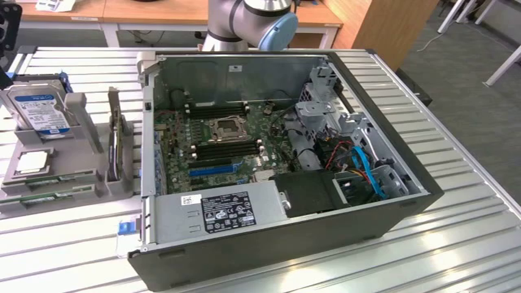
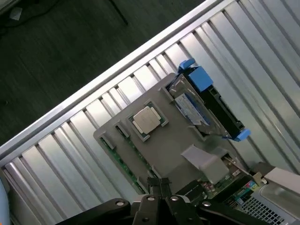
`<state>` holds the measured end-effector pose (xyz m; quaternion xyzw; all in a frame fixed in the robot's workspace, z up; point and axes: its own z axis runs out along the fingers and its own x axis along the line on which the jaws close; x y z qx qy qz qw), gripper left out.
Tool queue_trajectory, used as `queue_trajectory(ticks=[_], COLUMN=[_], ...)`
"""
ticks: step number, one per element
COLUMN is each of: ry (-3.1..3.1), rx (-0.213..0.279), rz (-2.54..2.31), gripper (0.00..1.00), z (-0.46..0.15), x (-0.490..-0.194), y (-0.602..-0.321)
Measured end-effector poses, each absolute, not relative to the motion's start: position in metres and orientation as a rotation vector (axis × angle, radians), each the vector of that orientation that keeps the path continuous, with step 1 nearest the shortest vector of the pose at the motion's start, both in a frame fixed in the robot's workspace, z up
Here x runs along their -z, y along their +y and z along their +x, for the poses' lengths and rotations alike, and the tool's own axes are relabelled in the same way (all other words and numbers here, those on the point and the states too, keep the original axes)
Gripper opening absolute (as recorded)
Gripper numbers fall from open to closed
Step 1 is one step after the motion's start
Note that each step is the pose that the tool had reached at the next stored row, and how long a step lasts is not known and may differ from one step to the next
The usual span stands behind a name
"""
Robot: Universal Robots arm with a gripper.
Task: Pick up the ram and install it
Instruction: 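Pick up the ram and move it above insertion slot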
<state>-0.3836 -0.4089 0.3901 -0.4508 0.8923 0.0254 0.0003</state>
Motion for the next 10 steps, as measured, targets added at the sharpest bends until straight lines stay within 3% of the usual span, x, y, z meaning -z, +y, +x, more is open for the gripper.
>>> queue_trajectory(ticks=[10], ry=[2.666], rx=[-0.08], rz=[-1.668], gripper=[0.1], z=[-0.3835], x=[-0.3896], y=[-0.4089])
